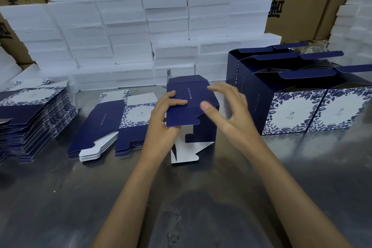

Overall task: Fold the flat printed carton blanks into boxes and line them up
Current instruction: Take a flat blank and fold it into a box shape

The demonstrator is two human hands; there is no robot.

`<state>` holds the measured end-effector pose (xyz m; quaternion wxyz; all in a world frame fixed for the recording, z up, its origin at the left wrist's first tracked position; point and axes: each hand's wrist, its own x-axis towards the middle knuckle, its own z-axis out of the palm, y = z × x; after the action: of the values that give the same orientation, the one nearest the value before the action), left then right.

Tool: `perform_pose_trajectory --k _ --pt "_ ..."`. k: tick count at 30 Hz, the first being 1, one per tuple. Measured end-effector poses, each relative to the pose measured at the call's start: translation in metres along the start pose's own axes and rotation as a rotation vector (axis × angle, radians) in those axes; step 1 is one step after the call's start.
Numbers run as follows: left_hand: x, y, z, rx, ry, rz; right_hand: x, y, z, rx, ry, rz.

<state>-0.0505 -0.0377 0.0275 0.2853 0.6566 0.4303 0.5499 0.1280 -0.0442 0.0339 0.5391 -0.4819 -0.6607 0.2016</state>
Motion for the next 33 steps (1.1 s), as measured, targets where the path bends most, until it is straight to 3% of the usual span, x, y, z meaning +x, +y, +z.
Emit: perform_pose_trajectory --k 3,8,10,17,28,33 --pt "0.001 -0.001 -0.007 0.084 -0.137 -0.025 -0.003 0.004 0.005 -0.005 -0.116 0.034" --pt "0.002 0.002 -0.022 0.126 -0.370 -0.100 -0.002 0.014 0.010 -0.016 -0.091 0.016" --pt "0.002 0.003 -0.020 0.095 -0.327 -0.101 -0.002 0.015 0.013 -0.024 -0.047 0.008" --pt "-0.002 0.001 0.008 -0.036 0.110 -0.033 -0.004 0.009 0.019 0.060 0.017 0.027" --pt "-0.003 -0.001 0.014 -0.088 0.145 -0.051 -0.006 -0.006 0.026 0.111 0.084 0.083" --pt "0.000 0.000 0.003 -0.076 0.058 -0.053 -0.004 -0.005 0.016 0.102 0.011 0.090"
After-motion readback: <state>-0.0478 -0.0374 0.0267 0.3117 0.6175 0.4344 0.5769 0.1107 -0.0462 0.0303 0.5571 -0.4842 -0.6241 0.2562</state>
